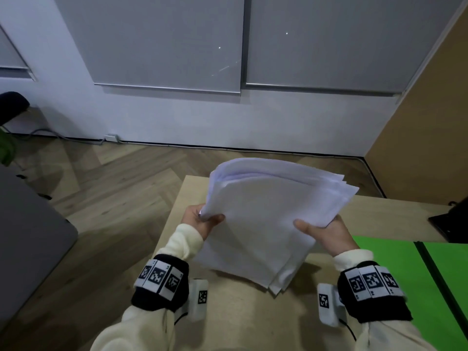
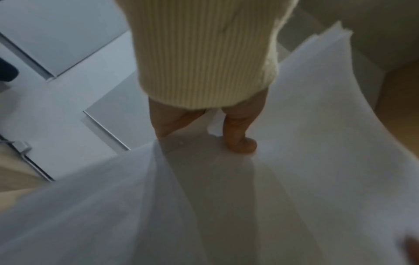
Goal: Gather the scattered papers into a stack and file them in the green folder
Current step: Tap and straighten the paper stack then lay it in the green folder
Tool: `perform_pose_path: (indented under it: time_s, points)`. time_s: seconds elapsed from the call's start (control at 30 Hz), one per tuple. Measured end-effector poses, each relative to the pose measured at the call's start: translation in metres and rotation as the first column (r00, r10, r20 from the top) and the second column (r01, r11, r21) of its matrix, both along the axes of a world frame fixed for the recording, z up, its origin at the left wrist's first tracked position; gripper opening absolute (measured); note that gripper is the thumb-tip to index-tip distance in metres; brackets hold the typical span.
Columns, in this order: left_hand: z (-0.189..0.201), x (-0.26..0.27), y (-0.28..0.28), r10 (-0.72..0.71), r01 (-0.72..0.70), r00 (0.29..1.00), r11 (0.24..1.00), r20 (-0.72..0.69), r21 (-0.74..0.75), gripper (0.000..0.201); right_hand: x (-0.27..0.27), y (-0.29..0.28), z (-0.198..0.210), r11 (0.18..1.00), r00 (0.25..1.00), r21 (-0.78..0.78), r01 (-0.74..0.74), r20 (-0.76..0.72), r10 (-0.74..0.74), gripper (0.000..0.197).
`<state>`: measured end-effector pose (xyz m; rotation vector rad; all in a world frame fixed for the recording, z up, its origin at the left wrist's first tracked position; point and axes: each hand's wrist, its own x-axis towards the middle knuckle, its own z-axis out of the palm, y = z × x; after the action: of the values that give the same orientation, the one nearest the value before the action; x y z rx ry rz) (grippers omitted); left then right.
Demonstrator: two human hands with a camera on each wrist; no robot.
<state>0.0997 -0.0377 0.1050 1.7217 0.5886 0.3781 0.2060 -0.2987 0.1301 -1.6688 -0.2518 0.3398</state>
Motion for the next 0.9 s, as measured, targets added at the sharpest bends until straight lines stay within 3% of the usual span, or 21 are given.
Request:
perform_pose_path:
  time_s: [0.07, 0.13, 0.2, 0.3, 0.33, 0.4, 0.43, 0.5, 0.6, 0.63, 0.73, 0.9]
  points:
    - [0.007, 0.001, 0.004, -0.016, 0.016, 1.000, 1.000, 0.014, -0.022, 0.025, -0.002, -0.003, -0.012, 0.987, 0.997, -0.144, -0.066, -0.043, 0.060, 0.034]
    - [0.016, 0.003, 0.004, -0.027, 0.027, 0.999, 1.000, 0.016, -0.005, 0.031, -0.002, -0.002, -0.019, 0.981, 0.999, -0.189, -0.036, -0.044, 0.028, 0.035]
    - [0.027, 0.003, 0.010, -0.057, 0.058, 0.998, 0.998, 0.036, -0.021, 0.028, -0.001, 0.001, -0.016, 0.987, 1.000, -0.156, 0.022, -0.010, -0.024, 0.025]
    - [0.042, -0.001, 0.024, -0.224, 0.229, 0.973, 0.966, 0.053, -0.123, 0.018, 0.007, 0.003, 0.003, 0.998, 0.998, -0.036, 0.048, 0.052, -0.046, 0.018]
    - [0.043, -0.003, 0.029, -0.287, 0.294, 0.956, 0.941, 0.066, -0.167, 0.020, 0.009, 0.002, 0.010, 0.998, 0.998, 0.051, 0.033, 0.051, -0.035, 0.025]
    - [0.042, -0.004, 0.031, -0.319, 0.321, 0.947, 0.922, 0.044, -0.219, 0.059, 0.013, 0.003, 0.021, 0.985, 0.999, 0.173, 0.017, 0.046, -0.026, 0.058]
    - [0.044, -0.004, 0.028, -0.304, 0.301, 0.952, 0.927, 0.023, -0.225, 0.070, 0.014, 0.005, 0.024, 0.978, 0.999, 0.209, 0.016, 0.038, -0.025, 0.064]
    - [0.046, -0.002, 0.014, -0.217, 0.212, 0.976, 0.960, -0.008, -0.182, 0.062, 0.013, 0.009, 0.025, 0.976, 0.999, 0.215, -0.017, 0.044, 0.007, 0.056]
    - [0.051, 0.002, -0.011, 0.101, -0.095, 0.994, 0.989, 0.051, -0.110, 0.034, 0.006, 0.020, 0.021, 0.984, 0.999, 0.177, -0.005, 0.047, -0.004, 0.010]
    - [0.050, 0.004, -0.015, 0.160, -0.141, 0.979, 0.979, 0.127, -0.144, 0.025, 0.004, 0.022, 0.020, 0.985, 0.998, 0.171, 0.020, 0.056, -0.030, 0.009]
    - [0.059, 0.006, -0.027, 0.241, -0.216, 0.934, 0.969, 0.263, -0.122, 0.038, -0.001, 0.026, 0.024, 0.990, 0.992, 0.139, 0.027, 0.116, -0.044, 0.012]
    - [0.078, -0.001, -0.050, 0.214, -0.216, 0.904, 0.976, 0.370, -0.036, 0.035, -0.011, 0.033, 0.035, 0.976, 0.950, 0.179, 0.126, 0.262, -0.171, 0.023]
